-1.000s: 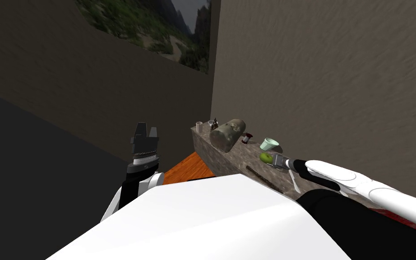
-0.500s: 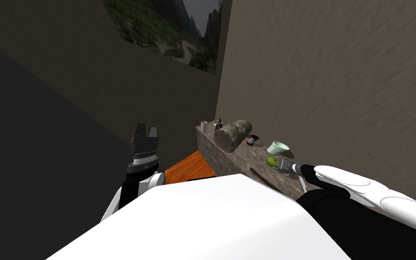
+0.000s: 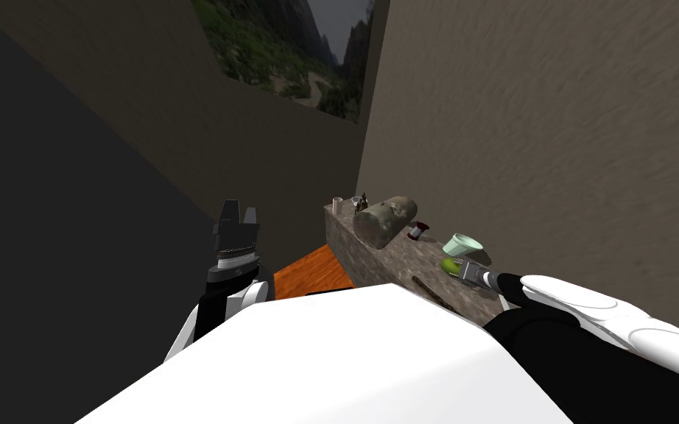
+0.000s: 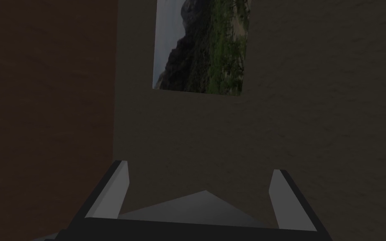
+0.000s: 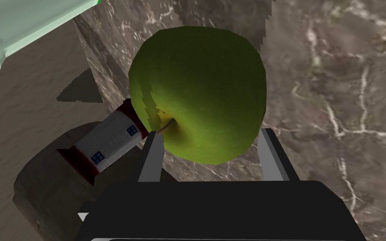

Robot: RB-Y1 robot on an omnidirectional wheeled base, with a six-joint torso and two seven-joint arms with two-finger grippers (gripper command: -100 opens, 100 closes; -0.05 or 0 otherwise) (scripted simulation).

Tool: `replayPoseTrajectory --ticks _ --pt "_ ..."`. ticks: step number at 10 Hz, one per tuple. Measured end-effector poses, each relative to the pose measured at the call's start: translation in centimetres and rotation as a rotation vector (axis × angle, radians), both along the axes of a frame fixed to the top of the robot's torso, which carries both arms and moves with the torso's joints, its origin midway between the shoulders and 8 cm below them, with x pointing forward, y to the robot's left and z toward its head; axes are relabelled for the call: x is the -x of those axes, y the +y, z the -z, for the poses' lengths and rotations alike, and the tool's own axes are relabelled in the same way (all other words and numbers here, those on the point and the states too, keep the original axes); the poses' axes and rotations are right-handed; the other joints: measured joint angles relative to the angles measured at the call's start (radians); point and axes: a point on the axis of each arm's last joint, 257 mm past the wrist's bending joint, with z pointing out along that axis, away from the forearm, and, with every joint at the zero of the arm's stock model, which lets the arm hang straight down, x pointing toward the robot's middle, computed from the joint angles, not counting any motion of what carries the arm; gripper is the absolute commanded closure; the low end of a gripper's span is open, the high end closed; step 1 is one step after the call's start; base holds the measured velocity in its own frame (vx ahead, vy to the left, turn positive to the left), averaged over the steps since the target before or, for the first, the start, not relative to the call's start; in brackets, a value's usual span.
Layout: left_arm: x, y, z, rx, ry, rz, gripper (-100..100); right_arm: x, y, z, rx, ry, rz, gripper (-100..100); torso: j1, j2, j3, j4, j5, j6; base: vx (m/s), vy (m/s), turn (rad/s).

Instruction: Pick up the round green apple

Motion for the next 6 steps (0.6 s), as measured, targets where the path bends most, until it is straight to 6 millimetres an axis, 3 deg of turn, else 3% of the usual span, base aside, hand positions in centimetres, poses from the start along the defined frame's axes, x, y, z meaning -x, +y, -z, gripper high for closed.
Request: replayPoseTrajectory --ticks 3,4,5,6 --pt "0.00 0.00 0.00 0.000 0.000 0.000 0 -0.10 -0.08 -0.11 0.002 -0.003 0.001 100 0.000 -0.001 -0.001 -0.001 -0.001 0.000 0.000 0.000 0.000" --pt "0.00 0.00 0.00 0.000 0.000 0.000 0 -0.11 -0.09 -0.12 0.002 -0.004 0.002 0 0.000 -0.001 -0.001 -0.001 -0.001 0.000 0.000 0.000 0.000" --pt "0.00 0.00 0.00 0.000 0.000 0.000 0 -0.11 -0.09 -0.12 0.002 -0.004 0.002 100 0.000 -0.001 -0.001 -0.001 -0.001 0.000 0.030 -0.011 -0.221" --pt "0.00 0.01 0.00 0.000 0.000 0.000 0 -0.50 0.45 -0.28 0.003 -0.003 -0.015 100 0.000 -0.002 -0.001 -0.001 0.000 0.002 0.049 -0.014 -0.257"
